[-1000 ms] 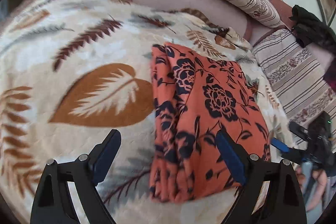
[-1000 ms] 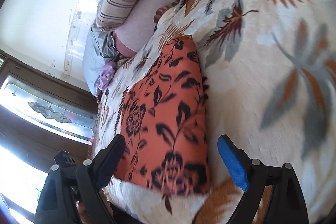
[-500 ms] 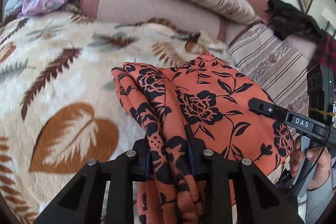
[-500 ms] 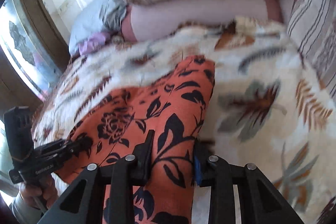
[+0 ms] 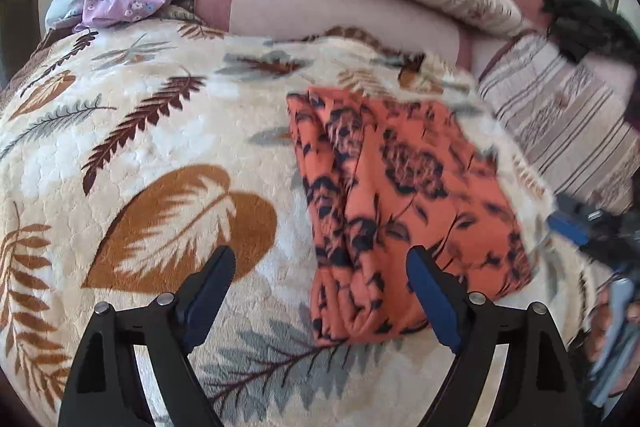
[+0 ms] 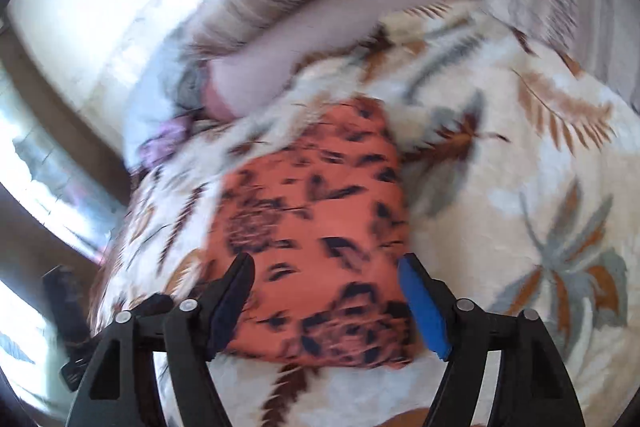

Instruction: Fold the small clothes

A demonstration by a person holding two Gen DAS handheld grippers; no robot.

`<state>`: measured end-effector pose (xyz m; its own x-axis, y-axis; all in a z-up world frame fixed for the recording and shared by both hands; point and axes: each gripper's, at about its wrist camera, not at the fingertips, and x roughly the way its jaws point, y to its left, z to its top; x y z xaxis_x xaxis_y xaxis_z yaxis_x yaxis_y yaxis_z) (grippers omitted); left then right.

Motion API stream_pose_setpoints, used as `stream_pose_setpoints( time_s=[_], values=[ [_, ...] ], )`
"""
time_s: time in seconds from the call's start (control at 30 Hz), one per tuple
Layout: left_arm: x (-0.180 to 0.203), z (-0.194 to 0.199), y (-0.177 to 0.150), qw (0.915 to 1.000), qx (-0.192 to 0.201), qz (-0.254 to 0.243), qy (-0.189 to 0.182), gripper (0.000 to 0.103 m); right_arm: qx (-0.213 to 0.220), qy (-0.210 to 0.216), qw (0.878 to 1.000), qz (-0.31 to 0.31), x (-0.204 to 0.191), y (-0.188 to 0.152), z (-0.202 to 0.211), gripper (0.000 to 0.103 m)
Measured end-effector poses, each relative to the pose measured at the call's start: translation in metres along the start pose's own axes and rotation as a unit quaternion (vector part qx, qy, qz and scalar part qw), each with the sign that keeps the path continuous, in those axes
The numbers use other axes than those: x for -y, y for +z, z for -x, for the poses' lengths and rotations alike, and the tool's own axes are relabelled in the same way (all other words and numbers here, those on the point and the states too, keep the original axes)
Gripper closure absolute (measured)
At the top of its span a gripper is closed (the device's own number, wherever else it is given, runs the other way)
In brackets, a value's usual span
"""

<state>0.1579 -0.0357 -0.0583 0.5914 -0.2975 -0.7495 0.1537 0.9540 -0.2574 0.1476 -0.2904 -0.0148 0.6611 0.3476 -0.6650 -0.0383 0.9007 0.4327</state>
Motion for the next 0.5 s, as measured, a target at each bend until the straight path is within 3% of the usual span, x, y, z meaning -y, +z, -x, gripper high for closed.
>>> stream_pose_setpoints(
  time_s=[0.03,0.1,0.13,0.17,0.3,0.37,0.5],
  values=[
    [-0.002,-0.005,-0.003,0.9996,-0.022,-0.004,0.018,0.016,-0.003,0.012,1.000,0.023,-0.008,-0.006,-0.002,0.005],
    [-0.001,-0.001,-0.009,0.9986,-0.035,0.002,0.039,0.016,-0.057,0.030,0.996,0.058,-0.015,-0.021,-0.029,0.000],
    [0.000,0.012,-0.012,0.9986,-0.022,0.007,0.048,0.016,-0.106,0.000,0.993,0.051,-0.005,-0.030,-0.047,0.001],
    [0.002,0.031,-0.018,0.9980,0.001,0.006,0.063,0.016,-0.116,-0.043,0.992,0.039,0.000,-0.036,-0.051,0.001],
    [0.012,0.086,-0.029,0.9847,0.080,-0.025,0.153,0.001,-0.049,-0.059,0.996,0.034,-0.020,-0.044,0.002,0.001],
    [0.018,0.102,-0.031,0.9768,0.087,-0.041,0.191,0.001,-0.003,-0.089,0.993,0.074,-0.039,-0.053,0.032,0.000],
    [0.021,0.122,-0.032,0.9811,0.083,-0.029,0.172,0.001,0.041,-0.147,0.977,0.147,-0.064,-0.077,0.069,0.000]
  ],
)
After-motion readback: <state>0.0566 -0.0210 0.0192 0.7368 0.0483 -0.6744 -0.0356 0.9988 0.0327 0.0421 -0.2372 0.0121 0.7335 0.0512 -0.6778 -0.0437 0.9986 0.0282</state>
